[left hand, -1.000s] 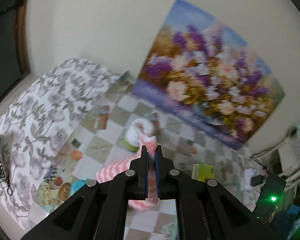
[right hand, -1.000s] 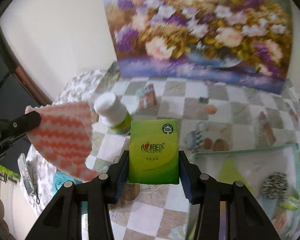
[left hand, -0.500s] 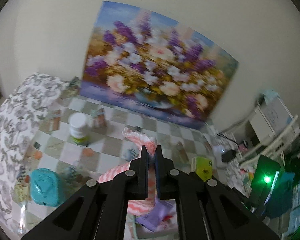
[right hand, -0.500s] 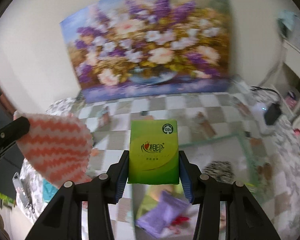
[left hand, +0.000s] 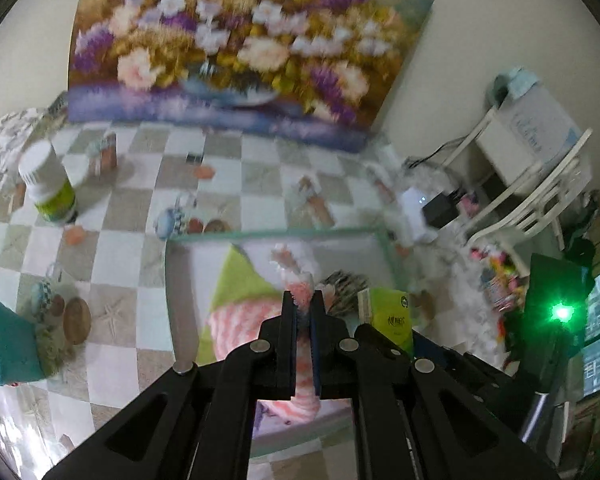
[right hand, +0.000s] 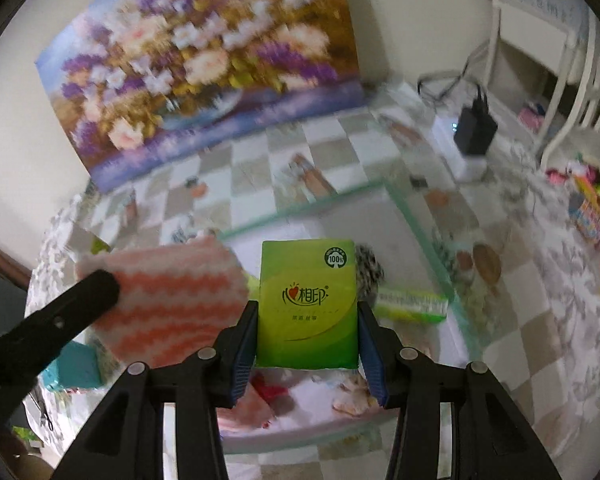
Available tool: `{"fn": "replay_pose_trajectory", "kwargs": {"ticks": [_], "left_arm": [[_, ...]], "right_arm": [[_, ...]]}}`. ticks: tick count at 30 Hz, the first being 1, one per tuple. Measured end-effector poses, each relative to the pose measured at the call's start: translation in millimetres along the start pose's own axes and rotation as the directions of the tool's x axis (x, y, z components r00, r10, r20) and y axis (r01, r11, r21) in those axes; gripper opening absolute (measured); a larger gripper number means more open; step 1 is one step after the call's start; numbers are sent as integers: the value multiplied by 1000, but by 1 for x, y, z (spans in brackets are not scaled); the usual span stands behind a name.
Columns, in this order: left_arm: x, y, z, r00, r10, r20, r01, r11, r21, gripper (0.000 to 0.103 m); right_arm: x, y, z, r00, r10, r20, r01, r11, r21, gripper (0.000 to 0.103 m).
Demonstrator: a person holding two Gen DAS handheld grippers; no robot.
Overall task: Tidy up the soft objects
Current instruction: 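Carry the zigzag cloth into the tray with the left gripper while the right carries the tissue packet there, then open both grippers and lift them away from the tray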
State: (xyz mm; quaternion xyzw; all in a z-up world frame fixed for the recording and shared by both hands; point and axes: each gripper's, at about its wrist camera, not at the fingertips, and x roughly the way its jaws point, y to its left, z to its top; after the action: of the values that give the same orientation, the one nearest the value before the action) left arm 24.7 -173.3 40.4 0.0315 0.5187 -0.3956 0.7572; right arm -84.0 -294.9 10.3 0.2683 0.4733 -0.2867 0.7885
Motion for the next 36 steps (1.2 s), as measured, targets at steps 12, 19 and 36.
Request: {"fn": "replay_pose_trajectory", "kwargs": {"ticks": [12,19,36], "left_arm": [[28,48,-26,985,88,-149,-109,984,-139,56],[-2,62,-39,979,174,-105,-188,971,-144,80],[-62,95,-89,898,438,-46,-441,893,-88,101]], "right_arm": [[46,5,-19,989,-32,-143,26,999,-40,63],[39,5,-36,988,-79,-129,70,995,-70,70],[5,17,-92,993,-63,-101,52,993,-104,103]]}}
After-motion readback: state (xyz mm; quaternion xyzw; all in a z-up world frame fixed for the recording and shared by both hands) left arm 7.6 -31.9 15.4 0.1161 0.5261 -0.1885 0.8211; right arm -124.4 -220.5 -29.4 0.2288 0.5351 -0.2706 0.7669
